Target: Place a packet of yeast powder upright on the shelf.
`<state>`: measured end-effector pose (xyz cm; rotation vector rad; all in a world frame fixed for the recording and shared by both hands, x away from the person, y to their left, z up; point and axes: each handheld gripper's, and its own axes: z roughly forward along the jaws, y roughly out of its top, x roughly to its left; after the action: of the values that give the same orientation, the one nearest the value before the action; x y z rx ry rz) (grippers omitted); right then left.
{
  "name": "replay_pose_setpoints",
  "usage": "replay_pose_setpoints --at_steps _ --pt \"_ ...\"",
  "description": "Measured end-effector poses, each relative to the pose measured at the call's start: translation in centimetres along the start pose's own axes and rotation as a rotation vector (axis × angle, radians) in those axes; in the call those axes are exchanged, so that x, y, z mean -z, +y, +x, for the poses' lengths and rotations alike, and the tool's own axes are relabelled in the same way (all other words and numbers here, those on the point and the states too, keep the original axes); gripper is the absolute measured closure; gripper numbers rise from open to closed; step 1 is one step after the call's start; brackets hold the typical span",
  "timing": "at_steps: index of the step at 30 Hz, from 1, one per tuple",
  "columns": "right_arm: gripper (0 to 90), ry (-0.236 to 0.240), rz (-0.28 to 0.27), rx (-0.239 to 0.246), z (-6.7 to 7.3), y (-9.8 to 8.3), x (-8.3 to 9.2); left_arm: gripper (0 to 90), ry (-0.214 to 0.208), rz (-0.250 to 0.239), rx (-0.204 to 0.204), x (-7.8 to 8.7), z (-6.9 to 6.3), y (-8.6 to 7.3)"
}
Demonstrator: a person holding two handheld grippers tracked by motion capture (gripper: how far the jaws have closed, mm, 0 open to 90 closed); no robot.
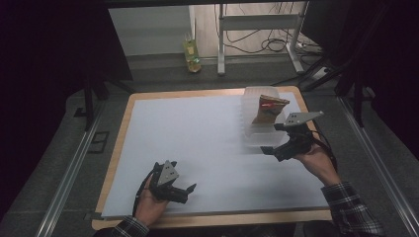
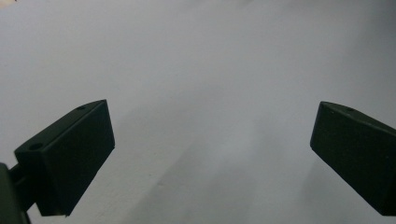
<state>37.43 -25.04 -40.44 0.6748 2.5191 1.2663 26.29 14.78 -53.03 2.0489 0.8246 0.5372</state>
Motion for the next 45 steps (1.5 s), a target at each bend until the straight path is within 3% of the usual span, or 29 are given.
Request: replay_pose_setpoints --at_steps 13,28,45 --pt "0.0 -0.01 -0.008 -0.002 1.9 -1.9 0.5 0.0 0.004 -0.002 -0.008 0.1 0.0 0.0" --pt "0.0 -0.012 -0.02 -0.027 3.8 -4.6 -0.2 0.0 0.006 -0.003 -0.012 0.1 -0.1 0.0" --pt "0.0 -0.029 -0.005 0.015 6.7 -6.6 -1.1 0.0 0.007 0.006 -0.02 0.1 -0.1 0.0"
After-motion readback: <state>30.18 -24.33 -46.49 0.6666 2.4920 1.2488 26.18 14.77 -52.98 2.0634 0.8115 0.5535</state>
